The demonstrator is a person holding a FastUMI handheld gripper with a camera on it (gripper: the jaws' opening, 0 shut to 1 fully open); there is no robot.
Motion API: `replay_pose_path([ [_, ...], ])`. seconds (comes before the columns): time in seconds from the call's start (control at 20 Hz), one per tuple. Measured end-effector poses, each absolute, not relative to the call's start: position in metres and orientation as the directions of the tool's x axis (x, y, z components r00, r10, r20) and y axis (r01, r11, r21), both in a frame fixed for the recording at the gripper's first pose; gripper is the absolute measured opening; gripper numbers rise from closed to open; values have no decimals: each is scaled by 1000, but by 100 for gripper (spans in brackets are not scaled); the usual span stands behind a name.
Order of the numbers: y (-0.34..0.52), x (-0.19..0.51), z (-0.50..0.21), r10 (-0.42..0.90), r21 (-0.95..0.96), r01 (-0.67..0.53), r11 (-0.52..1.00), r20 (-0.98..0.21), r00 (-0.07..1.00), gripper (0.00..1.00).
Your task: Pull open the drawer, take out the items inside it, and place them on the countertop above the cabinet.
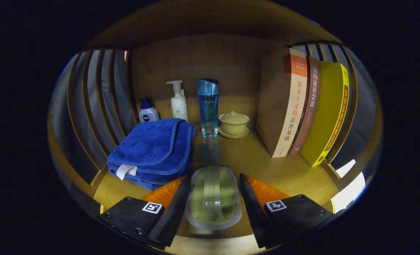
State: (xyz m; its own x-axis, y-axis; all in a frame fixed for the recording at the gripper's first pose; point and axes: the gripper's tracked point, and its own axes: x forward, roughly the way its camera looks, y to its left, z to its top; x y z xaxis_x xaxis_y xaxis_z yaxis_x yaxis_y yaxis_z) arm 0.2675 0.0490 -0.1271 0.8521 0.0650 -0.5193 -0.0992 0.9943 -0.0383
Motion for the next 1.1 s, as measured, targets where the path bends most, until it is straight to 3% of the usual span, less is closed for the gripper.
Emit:
replay_pose_path([
  [0.45,65,251,-93,104,-53,-146,988,-468,877,97],
  [1.1,77,115,16,199,21,-198,980,-149,969,97],
])
